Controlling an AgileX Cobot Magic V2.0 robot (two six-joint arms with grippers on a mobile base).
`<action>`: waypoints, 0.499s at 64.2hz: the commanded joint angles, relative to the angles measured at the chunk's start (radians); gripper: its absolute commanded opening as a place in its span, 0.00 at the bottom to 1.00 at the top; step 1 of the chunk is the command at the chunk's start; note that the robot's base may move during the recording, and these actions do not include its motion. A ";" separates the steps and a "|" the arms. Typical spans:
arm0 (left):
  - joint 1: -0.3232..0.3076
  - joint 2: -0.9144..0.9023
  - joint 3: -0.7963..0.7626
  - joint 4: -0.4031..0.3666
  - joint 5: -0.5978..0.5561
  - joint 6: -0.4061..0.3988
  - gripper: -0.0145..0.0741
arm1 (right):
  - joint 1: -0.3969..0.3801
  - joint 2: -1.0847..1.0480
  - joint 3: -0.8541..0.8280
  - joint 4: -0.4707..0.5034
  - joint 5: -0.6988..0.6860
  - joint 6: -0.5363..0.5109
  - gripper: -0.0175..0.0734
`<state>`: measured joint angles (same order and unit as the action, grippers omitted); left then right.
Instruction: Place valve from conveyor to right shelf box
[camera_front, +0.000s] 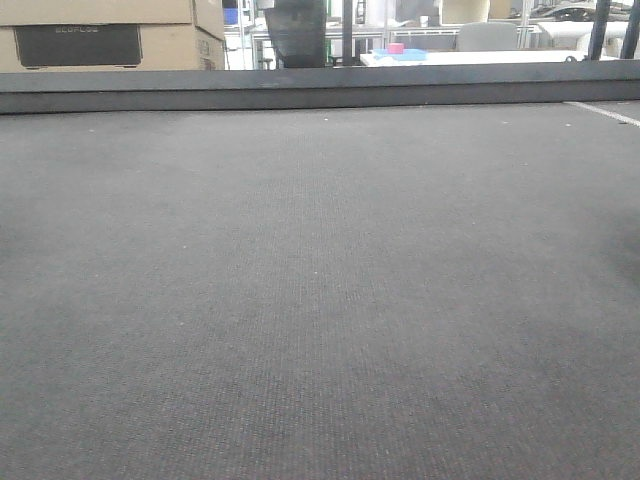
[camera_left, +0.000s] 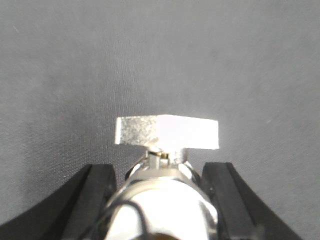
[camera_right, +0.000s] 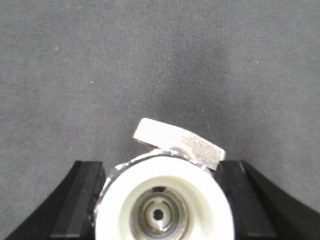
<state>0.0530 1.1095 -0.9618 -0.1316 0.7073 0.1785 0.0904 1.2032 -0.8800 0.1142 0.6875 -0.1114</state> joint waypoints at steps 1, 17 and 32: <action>-0.006 -0.148 0.066 -0.029 -0.111 -0.007 0.04 | 0.000 -0.098 0.016 -0.002 -0.053 -0.004 0.02; -0.006 -0.454 0.109 -0.041 -0.126 -0.007 0.04 | 0.000 -0.400 0.022 -0.002 -0.031 -0.004 0.02; -0.006 -0.630 0.109 -0.041 -0.130 -0.007 0.04 | 0.000 -0.577 0.022 -0.002 -0.093 -0.004 0.02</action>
<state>0.0523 0.5278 -0.8484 -0.1578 0.6297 0.1785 0.0904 0.6747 -0.8519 0.1142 0.6805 -0.1114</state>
